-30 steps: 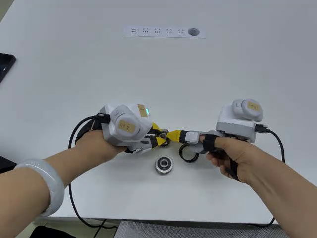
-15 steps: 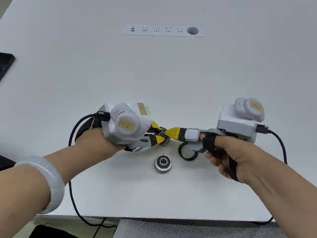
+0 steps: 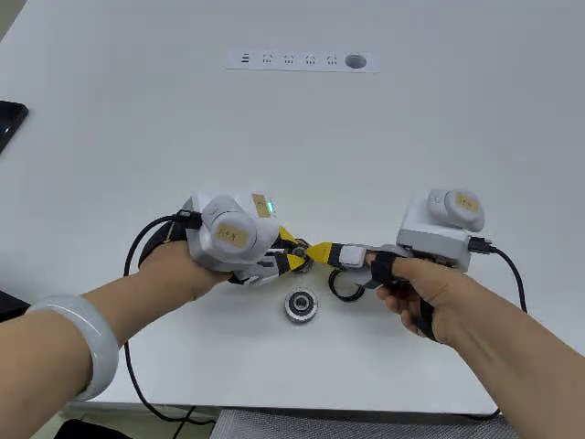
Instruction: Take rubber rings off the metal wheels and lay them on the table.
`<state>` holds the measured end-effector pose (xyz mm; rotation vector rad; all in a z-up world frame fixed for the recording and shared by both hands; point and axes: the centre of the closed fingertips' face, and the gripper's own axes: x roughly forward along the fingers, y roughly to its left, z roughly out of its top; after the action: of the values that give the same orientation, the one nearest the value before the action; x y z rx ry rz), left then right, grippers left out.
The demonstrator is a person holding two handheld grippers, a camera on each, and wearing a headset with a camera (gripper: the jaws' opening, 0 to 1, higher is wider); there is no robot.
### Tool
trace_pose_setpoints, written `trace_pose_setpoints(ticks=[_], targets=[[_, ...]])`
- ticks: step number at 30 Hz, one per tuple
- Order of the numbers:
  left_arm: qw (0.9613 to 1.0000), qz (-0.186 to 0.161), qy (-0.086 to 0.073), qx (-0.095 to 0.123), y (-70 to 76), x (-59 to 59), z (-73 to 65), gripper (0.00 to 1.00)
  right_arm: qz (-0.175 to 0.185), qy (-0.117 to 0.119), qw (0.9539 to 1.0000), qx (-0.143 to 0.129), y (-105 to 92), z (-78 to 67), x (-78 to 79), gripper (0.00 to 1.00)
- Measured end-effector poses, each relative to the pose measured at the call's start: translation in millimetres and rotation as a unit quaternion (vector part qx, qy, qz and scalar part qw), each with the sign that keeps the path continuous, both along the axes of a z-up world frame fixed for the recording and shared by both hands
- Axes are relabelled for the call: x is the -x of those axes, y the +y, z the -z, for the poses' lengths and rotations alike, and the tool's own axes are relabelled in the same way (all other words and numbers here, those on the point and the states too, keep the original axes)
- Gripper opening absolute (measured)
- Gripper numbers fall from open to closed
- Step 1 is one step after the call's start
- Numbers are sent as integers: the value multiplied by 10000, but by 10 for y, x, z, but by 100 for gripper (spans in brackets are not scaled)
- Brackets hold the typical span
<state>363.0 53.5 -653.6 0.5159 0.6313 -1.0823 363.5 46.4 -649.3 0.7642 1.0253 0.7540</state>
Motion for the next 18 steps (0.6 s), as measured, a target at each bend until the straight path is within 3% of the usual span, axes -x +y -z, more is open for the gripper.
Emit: trace_pose_setpoints(ticks=[12, 18], targets=[[9999, 11, -97, 86, 21, 50, -53, 22, -4, 4, 10000, 12, -15, 4, -8, 1], [9999, -57, -138, 75, 108, 42, -37, 28, -15, -3, 10000, -13, -6, -14, -1, 1]])
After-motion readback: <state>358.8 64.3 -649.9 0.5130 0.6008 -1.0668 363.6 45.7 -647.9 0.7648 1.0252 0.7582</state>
